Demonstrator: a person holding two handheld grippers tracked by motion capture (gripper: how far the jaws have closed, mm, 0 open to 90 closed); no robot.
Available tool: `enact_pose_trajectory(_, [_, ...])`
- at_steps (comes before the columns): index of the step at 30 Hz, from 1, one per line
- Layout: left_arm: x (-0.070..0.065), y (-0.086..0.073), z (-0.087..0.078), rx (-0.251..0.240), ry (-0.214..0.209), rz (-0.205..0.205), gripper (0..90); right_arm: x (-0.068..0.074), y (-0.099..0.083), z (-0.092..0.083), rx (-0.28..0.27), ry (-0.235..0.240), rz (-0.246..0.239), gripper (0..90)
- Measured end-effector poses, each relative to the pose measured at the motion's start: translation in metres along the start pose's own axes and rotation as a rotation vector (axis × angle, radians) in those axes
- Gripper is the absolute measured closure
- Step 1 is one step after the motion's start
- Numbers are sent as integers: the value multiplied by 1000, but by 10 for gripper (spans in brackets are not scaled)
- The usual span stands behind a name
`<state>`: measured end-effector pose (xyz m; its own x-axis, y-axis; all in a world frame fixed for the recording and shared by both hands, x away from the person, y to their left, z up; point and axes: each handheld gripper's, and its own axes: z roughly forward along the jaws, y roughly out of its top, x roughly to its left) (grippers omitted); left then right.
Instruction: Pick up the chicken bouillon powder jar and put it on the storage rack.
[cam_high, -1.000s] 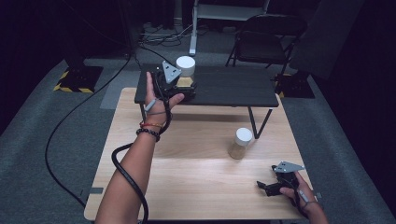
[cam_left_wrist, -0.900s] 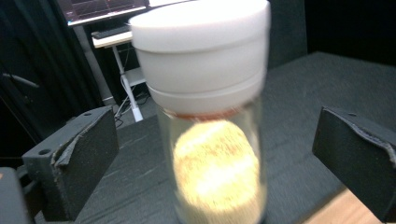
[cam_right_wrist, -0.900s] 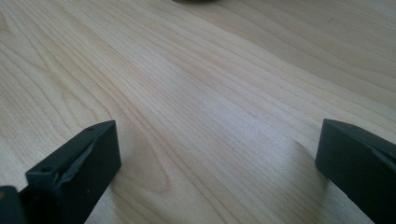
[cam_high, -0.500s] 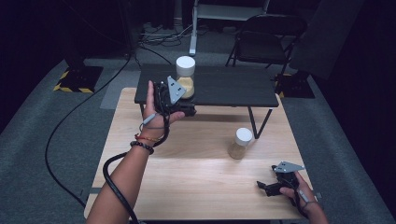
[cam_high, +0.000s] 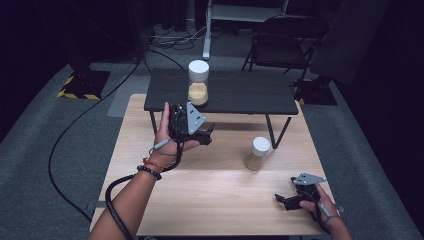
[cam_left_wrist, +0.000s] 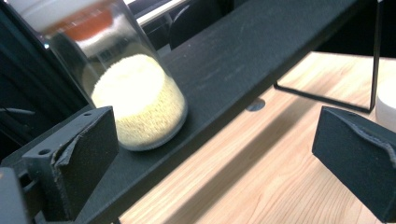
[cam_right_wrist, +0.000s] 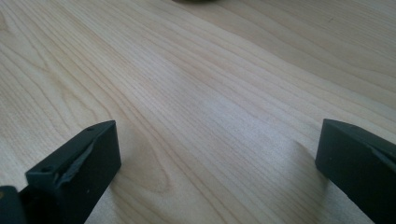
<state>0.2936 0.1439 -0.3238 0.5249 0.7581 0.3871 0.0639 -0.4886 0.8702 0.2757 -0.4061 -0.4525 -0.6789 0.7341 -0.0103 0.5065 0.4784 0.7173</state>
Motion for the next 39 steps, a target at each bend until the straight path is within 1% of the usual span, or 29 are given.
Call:
enact_pose_trajectory(3, [-7, -5, -1, 11, 1, 29, 7, 0, 0, 0, 0, 0, 0, 0])
enact_pose_trajectory(9, [-16, -16, -4, 30, -16, 49, 7, 0, 0, 0, 0, 0, 0, 0])
enact_pose_trajectory(12, [-18, -22, -6, 37, -23, 40, 8, 0, 0, 0, 0, 0, 0, 0])
enact_pose_trajectory(14, [-21, -26, -6, 44, -20, 40, 8, 0, 0, 0, 0, 0, 0, 0])
enact_pose_trajectory(19, [-25, -35, -7, 74, -20, 47, 9, 0, 0, 0, 0, 0, 0, 0])
enact_pose_trajectory(26, [-31, -49, -9, 121, -12, 43, 14, 0, 0, 0, 0, 0, 0, 0])
enact_pose_trajectory(31, [-34, -63, -10, 157, -16, 21, 14, 0, 0, 0, 0, 0, 0, 0])
enact_pose_trajectory(34, [-35, -72, -9, 188, -24, 20, 14, 0, 0, 0, 0, 0, 0, 0])
enact_pose_trajectory(39, [-36, -86, -10, 229, -29, -1, 16, 0, 0, 0, 0, 0, 0, 0])
